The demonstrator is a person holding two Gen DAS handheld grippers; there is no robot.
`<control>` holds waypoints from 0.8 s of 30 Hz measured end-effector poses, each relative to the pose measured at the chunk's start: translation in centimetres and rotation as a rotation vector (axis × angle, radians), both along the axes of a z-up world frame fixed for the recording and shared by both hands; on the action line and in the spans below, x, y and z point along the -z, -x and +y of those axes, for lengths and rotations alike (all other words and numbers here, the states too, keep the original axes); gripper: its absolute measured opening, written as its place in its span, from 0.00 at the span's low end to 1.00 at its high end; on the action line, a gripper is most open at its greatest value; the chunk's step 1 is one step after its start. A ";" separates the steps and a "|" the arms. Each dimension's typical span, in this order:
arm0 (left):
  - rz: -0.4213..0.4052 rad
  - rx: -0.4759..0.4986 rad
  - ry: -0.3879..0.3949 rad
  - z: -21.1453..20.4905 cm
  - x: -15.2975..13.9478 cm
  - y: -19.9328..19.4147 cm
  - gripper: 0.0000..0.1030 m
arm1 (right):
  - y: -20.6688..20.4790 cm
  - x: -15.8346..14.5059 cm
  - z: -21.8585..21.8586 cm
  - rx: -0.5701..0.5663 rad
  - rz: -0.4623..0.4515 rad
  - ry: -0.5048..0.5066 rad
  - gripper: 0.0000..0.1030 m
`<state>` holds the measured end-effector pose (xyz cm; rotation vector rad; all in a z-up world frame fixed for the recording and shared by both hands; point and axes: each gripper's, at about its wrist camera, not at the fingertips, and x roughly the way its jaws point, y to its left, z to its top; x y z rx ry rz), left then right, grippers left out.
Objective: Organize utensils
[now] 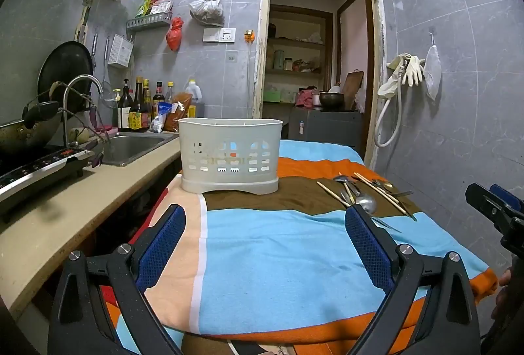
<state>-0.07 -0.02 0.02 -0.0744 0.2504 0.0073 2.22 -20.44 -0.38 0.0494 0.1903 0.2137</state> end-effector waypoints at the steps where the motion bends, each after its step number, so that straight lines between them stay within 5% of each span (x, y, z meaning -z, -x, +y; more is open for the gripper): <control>1: 0.001 0.000 0.000 0.0 0.0 0.0 0.93 | 0.0 0.0 0.0 0.000 -0.001 0.001 1.00; 24: 0.004 0.000 0.003 -0.1 0.2 -0.2 0.93 | -0.1 0.1 0.0 0.001 0.006 -0.007 1.00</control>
